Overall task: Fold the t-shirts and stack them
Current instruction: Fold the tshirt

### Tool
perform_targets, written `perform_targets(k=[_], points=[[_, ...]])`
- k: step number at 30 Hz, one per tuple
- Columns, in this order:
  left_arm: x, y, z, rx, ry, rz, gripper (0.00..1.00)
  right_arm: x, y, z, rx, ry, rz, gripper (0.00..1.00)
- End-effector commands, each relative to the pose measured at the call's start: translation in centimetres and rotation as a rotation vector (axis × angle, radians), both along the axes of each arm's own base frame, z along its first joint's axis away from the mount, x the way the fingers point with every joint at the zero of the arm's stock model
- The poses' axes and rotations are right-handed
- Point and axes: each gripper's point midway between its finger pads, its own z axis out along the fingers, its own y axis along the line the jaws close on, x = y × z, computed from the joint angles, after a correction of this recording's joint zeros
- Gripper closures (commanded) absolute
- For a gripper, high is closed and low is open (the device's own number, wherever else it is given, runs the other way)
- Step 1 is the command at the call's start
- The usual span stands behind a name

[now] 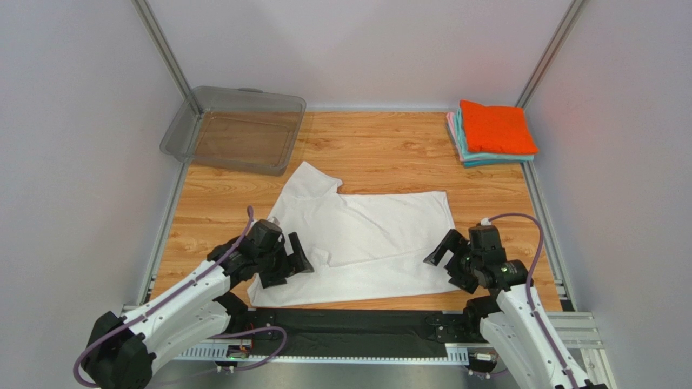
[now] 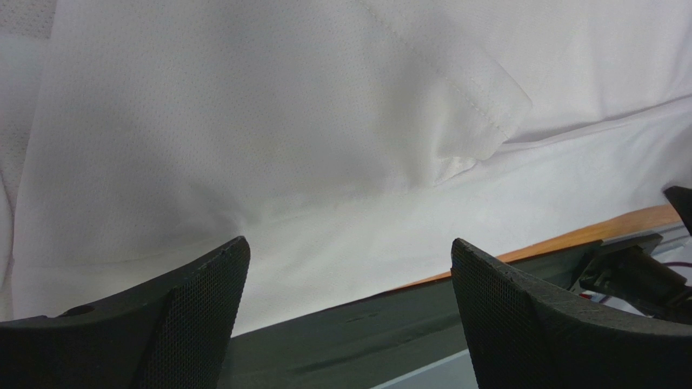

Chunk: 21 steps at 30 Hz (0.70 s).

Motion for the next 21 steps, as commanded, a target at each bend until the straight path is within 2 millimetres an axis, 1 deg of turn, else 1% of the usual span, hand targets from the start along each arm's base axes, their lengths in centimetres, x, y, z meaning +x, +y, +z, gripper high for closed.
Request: perform_targets(k=[1, 2, 3, 4, 5, 6, 7, 8, 9, 10, 11, 12, 13, 14, 15, 16, 17, 19, 20, 21], points=[[0.9, -0.4, 2.3, -0.026, -0.057, 0.005, 0.0, 1.4, 0.8, 2.4, 0.021, -0.106, 0.062, 0.0], [1.4, -0.8, 3.7, -0.044, -0.098, -0.016, 0.0, 1.9, 1.1, 3.3, 0.036, -0.141, 0.079, 0.0], [1.7, -0.9, 4.4, -0.045, -0.116, -0.022, 0.0, 2.4, 1.4, 4.2, 0.041, -0.176, 0.097, 0.0], [2.1, -0.9, 5.2, -0.046, -0.145, -0.026, 0.0, 3.3, 1.1, 6.2, 0.019, -0.237, 0.101, 0.0], [2.7, -0.8, 6.7, -0.041, -0.188, -0.032, 0.0, 3.8, 0.9, 7.3, 0.001, -0.278, 0.11, 0.0], [3.5, -0.3, 7.4, -0.01, -0.231, -0.013, 0.0, 4.2, 0.6, 8.3, -0.017, -0.315, 0.111, 0.0], [4.0, 0.0, 8.3, 0.002, -0.264, -0.006, 0.0, 5.1, 0.1, 10.8, -0.057, -0.395, 0.116, 0.0], [5.0, 0.4, 10.0, 0.028, -0.325, 0.009, 0.0, 5.4, -0.1, 11.8, -0.076, -0.426, 0.118, 0.0], [5.5, 0.6, 10.9, 0.037, -0.356, 0.012, 0.0, 5.7, -0.2, 13.1, -0.087, -0.464, 0.123, 0.0], [6.3, 0.6, 12.3, 0.046, -0.392, 0.018, 0.0, 6.0, -0.4, 14.6, -0.115, -0.512, 0.148, 0.0], [7.0, 0.9, 13.0, 0.069, -0.421, 0.035, 0.0, 6.2, -0.5, 15.3, -0.126, -0.535, 0.156, 0.0], [8.0, 1.0, 14.2, 0.095, -0.464, 0.033, 0.0, 6.6, -0.9, 16.1, -0.157, -0.564, 0.158, 0.0], [8.4, 0.9, 14.8, 0.098, -0.479, 0.022, 0.0, 6.8, -1.1, 16.1, -0.169, -0.564, 0.147, 0.0], [9.1, 1.3, 15.4, 0.133, -0.504, 0.036, 0.0, 7.0, -1.4, 16.7, -0.19, -0.582, 0.144, 0.0], [9.8, 1.4, 15.6, 0.162, -0.51, 0.033, 0.0, 7.2, -1.8, 16.7, -0.213, -0.586, 0.133, 0.0], [10.5, 1.4, 17.0, 0.179, -0.553, 0.029, 0.0, 7.4, -2.0, 16.9, -0.223, -0.591, 0.129, 0.0], [11.4, 1.9, 17.5, 0.221, -0.587, 0.045, 0.0, 7.5, -2.1, 16.8, -0.234, -0.593, 0.133, 0.0], [13.2, 2.0, 18.7, 0.269, -0.643, 0.049, 0.0, 7.7, -2.1, 16.7, -0.241, -0.598, 0.14, 0.0], [13.9, 2.4, 19.1, 0.297, -0.667, 0.07, 0.0, 7.8, -2.1, 16.4, -0.247, -0.593, 0.145, 0.0], [14.5, 2.2, 19.5, 0.307, -0.686, 0.064, 0.0, 8.0, -2.1, 16.5, -0.251, -0.602, 0.15, 0.0]])
